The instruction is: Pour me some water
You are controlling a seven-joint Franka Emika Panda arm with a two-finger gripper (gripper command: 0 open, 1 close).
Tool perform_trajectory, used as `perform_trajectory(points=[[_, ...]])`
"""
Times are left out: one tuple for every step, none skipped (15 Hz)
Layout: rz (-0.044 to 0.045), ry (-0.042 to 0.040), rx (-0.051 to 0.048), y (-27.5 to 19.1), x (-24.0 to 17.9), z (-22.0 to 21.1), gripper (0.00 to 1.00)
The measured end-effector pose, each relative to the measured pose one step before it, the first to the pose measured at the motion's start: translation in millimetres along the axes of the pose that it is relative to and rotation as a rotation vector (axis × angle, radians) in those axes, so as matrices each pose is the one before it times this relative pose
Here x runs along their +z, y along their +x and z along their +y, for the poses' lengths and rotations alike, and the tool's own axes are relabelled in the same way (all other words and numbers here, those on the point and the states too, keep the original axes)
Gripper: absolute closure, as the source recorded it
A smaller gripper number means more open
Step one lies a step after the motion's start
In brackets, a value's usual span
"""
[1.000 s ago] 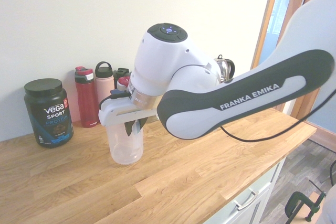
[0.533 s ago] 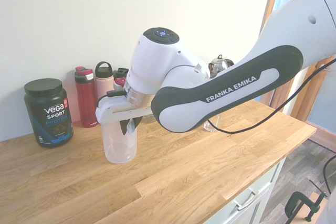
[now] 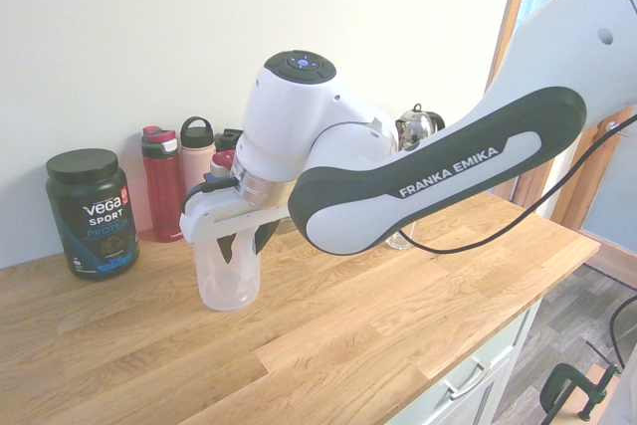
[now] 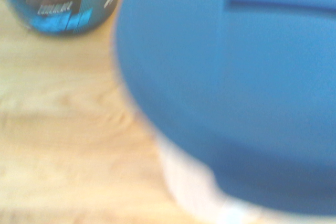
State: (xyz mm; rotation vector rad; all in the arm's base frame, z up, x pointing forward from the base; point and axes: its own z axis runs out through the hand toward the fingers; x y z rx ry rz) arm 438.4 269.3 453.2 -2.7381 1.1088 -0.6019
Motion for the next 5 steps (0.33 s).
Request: perform_trajectory(points=[[-0.02249, -0.03764, -0.0279, -3.5, -6.54, 4.56, 0.0], [-0.02831, -0.04474, -0.01937, 2.88, -7.35, 8.78, 0.0], [-0.02992, -0.04511, -0.01277, 8.85, -7.42, 14.13, 0.0], [-0.01431, -0.03413, 0.00098, 13.86, -6.82, 18.12, 0.0], [-0.00749, -0.02449, 0.02017, 20.33, -3.83, 24.76, 0.0]])
